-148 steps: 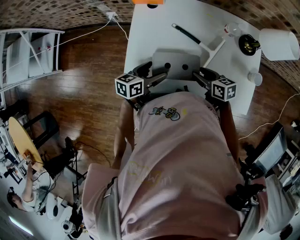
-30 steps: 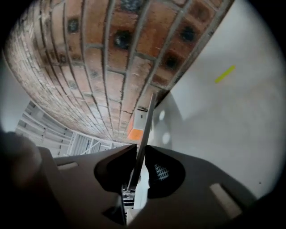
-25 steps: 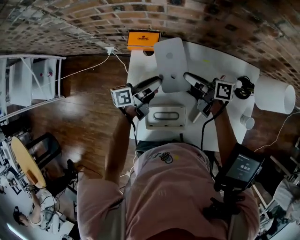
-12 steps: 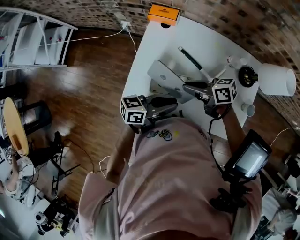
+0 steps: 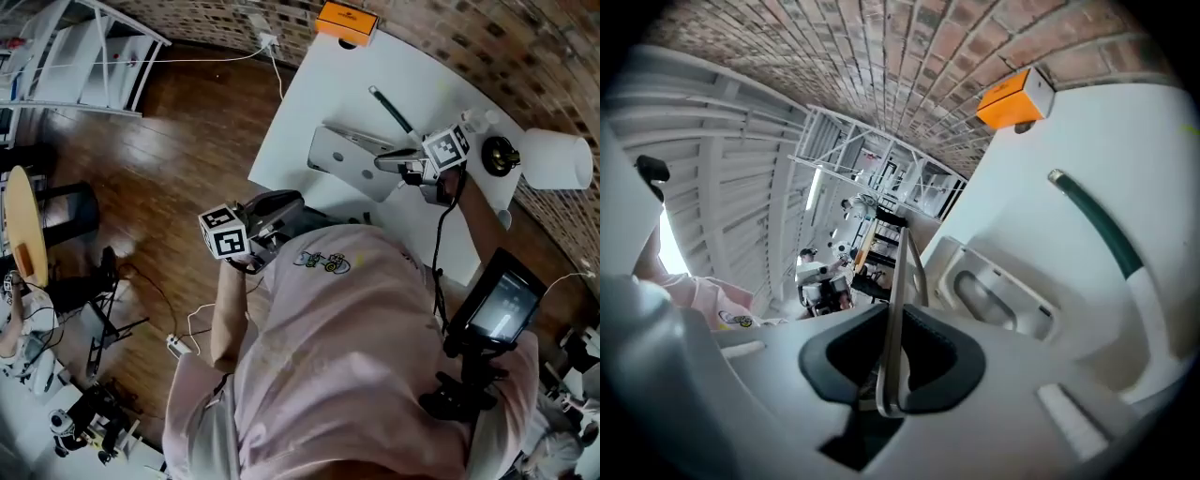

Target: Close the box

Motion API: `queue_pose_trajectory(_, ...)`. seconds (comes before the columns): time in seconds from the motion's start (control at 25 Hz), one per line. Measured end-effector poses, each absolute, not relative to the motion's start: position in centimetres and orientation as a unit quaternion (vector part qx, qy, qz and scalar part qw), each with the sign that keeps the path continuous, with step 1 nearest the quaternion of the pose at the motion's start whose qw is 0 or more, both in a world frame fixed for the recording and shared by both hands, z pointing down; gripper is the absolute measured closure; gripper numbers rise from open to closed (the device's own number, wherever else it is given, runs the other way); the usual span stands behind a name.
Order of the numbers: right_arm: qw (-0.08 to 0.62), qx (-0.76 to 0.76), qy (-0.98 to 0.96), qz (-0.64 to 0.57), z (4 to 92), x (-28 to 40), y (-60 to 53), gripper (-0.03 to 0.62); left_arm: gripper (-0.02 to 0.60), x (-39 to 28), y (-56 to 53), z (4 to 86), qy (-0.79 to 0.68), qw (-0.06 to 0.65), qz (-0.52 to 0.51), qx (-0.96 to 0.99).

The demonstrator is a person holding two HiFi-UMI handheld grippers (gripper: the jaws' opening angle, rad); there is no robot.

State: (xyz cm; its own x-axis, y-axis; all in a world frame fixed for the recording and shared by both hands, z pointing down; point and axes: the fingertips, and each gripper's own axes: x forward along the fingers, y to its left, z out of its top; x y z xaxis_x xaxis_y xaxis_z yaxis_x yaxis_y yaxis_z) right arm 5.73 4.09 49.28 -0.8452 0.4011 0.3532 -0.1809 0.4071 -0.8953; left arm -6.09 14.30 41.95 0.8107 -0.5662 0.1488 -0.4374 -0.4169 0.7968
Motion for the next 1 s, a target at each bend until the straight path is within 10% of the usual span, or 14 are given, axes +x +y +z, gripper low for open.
queue_pose_trajectory(0.84,0.49,0.064,-0.861,0.119,54.4,6.4,-1.5,0.519,0.509,-6.0,11.4,44.3,-0.236,0.501,-0.055,0.831)
queue_pose_trajectory(1.0,0.444,0.026,-0.87,0.211,53.3,5.6,-0.7,0.542,0.51,-5.6,11.3,44.6,-0.225,0.509,-0.062,0.829)
